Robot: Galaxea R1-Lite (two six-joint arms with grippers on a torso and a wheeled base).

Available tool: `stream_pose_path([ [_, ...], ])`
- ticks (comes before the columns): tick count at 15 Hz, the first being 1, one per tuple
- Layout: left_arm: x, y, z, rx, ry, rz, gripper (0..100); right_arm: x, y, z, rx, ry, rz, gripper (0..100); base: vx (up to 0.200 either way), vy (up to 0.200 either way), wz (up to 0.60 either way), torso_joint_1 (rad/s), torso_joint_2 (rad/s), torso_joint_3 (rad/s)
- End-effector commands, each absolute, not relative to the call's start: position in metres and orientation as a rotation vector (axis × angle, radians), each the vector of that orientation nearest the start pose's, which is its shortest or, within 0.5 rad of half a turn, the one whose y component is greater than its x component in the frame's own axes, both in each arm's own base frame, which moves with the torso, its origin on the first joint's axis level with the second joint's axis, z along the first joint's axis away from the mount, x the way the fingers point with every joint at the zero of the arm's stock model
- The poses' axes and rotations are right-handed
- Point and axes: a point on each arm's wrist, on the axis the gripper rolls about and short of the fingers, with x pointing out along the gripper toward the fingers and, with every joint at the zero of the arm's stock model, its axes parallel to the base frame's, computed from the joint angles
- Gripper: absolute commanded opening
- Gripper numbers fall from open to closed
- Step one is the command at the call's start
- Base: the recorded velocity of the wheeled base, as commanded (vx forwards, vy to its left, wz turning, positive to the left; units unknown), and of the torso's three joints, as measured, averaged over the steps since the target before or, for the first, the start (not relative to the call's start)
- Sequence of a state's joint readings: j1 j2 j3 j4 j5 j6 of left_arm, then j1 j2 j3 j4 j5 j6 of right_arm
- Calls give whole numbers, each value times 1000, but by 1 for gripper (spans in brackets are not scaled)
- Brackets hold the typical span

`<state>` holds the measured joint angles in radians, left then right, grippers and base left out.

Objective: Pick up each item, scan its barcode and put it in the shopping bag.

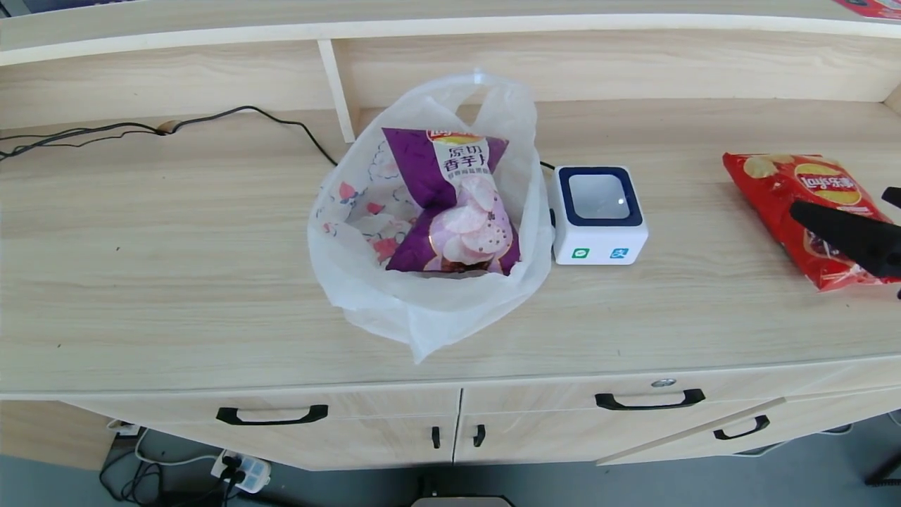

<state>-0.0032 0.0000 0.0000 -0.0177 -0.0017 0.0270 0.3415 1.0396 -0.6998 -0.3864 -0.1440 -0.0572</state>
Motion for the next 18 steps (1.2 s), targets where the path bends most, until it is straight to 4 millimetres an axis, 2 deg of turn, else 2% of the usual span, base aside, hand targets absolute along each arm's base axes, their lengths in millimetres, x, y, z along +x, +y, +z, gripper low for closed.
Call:
stream_pose_path([
  [1, -23, 0, 77, 28, -17, -4, 100, 134, 44, 276, -49, -49, 196, 100, 0, -200, 0, -12, 2, 2],
  [9, -23, 0, 77, 26, -17, -3, 100, 139, 43, 271, -72, -19, 177, 100, 0, -200, 0, 4, 4, 3],
  [11, -23, 0, 77, 28, -17, -4, 100, 151, 42, 271, -78, 1, 157, 100, 0, -200, 0, 2, 0, 2],
  [13, -23, 0, 77, 26, -18, -4, 100, 175, 47, 282, -78, 31, 156, 100, 0, -200, 0, 0, 5, 2],
  [14, -23, 0, 77, 26, -18, -4, 100, 175, 47, 282, -78, 31, 156, 100, 0, -200, 0, 2, 2, 2],
  [15, -23, 0, 78, 28, -20, -4, 100, 193, 51, 288, -87, 157, 159, 100, 0, 0, 0, 0, 0, 0],
  [17, -23, 0, 78, 28, -22, -4, 100, 217, 57, 297, -85, 247, 146, 100, 0, 0, 0, 0, 0, 0],
  [18, -23, 0, 78, 28, -22, -4, 100, 217, 57, 297, -85, 247, 146, 100, 0, 0, 0, 0, 0, 0],
])
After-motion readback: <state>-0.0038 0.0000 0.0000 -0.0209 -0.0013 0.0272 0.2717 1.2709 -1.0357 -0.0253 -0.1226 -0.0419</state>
